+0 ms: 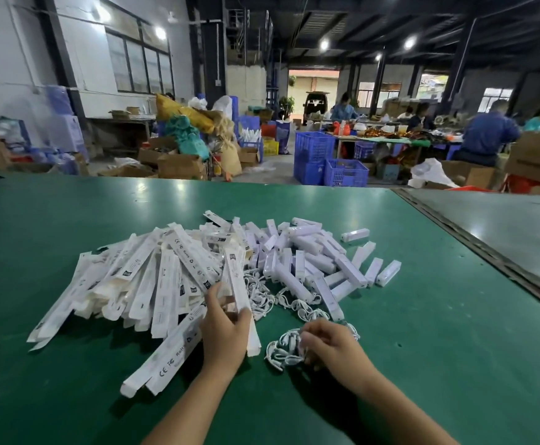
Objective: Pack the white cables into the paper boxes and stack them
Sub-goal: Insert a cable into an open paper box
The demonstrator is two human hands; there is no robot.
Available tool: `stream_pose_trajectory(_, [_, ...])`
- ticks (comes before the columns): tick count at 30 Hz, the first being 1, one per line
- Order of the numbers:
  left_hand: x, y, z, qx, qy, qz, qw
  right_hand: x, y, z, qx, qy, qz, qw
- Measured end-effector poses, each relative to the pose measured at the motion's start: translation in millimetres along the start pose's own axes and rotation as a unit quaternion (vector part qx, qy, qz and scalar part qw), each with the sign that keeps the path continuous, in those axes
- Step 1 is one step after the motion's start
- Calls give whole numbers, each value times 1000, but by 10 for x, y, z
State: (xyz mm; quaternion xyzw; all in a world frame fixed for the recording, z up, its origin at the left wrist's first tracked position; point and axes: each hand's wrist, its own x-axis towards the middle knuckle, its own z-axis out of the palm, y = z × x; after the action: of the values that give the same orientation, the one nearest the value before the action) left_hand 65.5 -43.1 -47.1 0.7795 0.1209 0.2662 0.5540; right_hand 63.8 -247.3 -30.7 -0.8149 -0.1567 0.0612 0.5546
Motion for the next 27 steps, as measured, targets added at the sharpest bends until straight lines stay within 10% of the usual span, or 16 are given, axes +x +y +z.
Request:
stream_pose_trajectory(11, [-67, 57, 90, -371, -147, -155, 904, -19, 114, 63, -86, 77, -98, 988])
stream_pose_trajectory(27, [-176, 123, 129, -283, -191, -87, 936, -86, 79, 69, -68, 73, -119, 988])
